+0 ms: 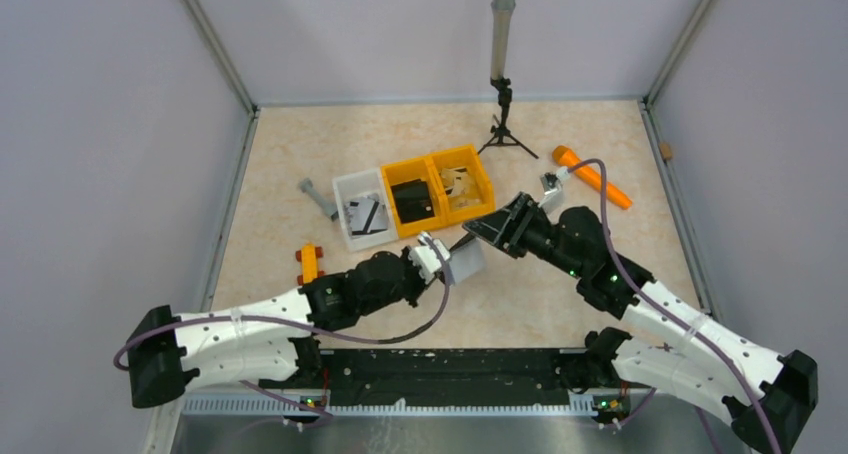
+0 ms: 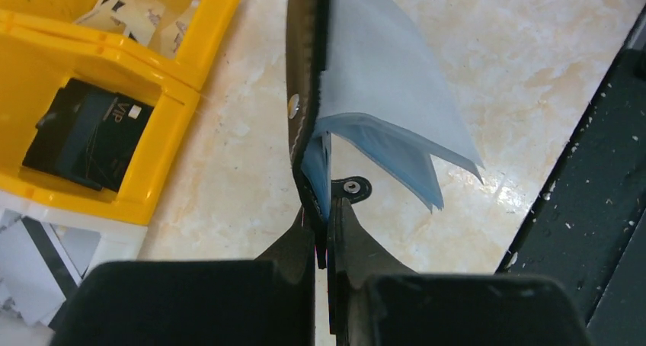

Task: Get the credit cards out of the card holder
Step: Pick up the card holder from the center of the board.

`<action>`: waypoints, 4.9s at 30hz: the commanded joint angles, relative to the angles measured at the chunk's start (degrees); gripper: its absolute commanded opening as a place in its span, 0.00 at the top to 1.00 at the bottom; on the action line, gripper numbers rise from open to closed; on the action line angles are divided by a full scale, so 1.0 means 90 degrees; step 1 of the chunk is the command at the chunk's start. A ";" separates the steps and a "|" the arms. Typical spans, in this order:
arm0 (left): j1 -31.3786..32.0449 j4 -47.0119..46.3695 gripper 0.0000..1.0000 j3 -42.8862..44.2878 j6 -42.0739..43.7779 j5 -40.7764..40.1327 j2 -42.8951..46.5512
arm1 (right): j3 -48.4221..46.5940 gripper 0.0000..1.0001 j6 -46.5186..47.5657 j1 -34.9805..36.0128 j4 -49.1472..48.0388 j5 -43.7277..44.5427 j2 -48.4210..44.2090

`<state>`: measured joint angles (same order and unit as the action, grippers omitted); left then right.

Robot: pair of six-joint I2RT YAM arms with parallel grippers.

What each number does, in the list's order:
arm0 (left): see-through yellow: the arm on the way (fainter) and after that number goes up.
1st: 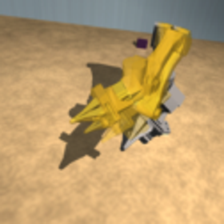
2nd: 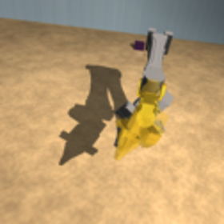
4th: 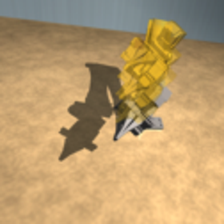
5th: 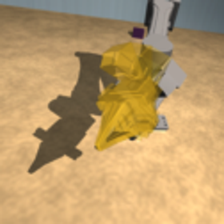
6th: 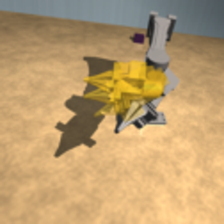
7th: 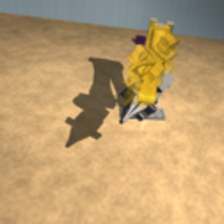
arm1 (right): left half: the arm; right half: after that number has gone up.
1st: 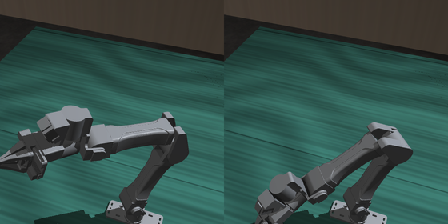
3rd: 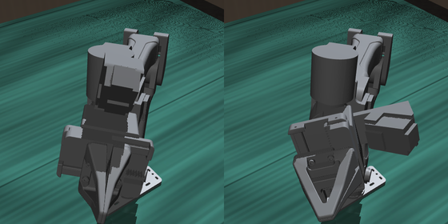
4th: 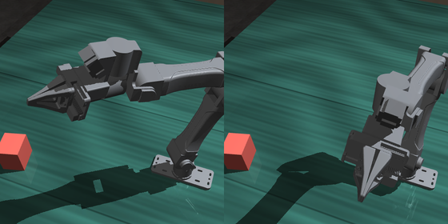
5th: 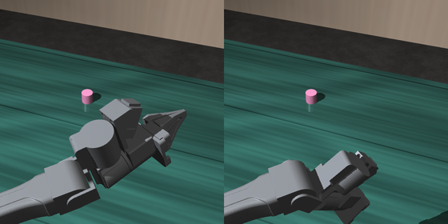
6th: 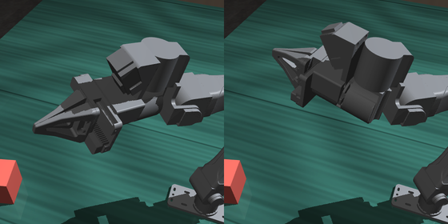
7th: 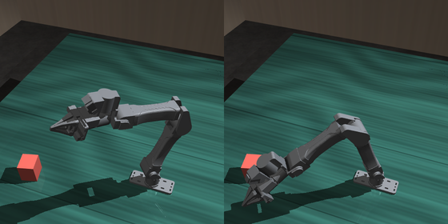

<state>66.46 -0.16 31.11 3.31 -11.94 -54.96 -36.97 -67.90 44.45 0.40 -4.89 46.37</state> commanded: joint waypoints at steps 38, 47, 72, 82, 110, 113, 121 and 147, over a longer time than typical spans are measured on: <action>-0.2058 0.3194 0.96 0.2444 -0.2386 0.4034 -0.0396 | 0.1288 0.23 1.0762 0.3605 -0.3352 0.2126 0.0745; -0.2234 0.2953 0.96 0.2396 -0.2483 0.4694 -0.0274 | 0.1271 0.31 1.1187 0.3723 -0.3409 0.2921 0.1056; -0.2245 0.2726 0.96 0.2209 -0.2536 0.5494 -0.0243 | 0.1304 0.60 1.0628 0.3526 -0.3824 0.4950 0.0609; -0.2241 0.2739 0.97 0.2055 -0.2186 0.5759 -0.0141 | 0.0916 0.73 0.9490 0.3036 -0.1851 0.3012 -0.0359; -0.2784 -0.0808 0.01 -0.0628 -0.2784 0.3724 0.3164 | -0.1438 1.00 0.4571 0.1513 0.1503 0.0333 0.0340; -0.2784 -0.1087 0.01 -0.0662 -0.3014 0.3868 0.2866 | -0.1327 1.00 0.4261 0.1441 0.1222 0.0230 0.0396; -0.2784 -0.2132 0.07 -0.0914 -0.3530 0.3966 0.2289 | -0.0917 1.00 0.3480 0.1414 0.0468 0.0467 0.0321; -0.3061 -0.0566 1.00 0.0122 -0.4144 0.4092 0.1411 | -0.0950 0.49 0.5203 0.1400 0.1107 0.0321 -0.0688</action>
<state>39.66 -4.64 29.17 -31.66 24.03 -41.15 -42.89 -25.32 57.56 15.66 10.79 40.49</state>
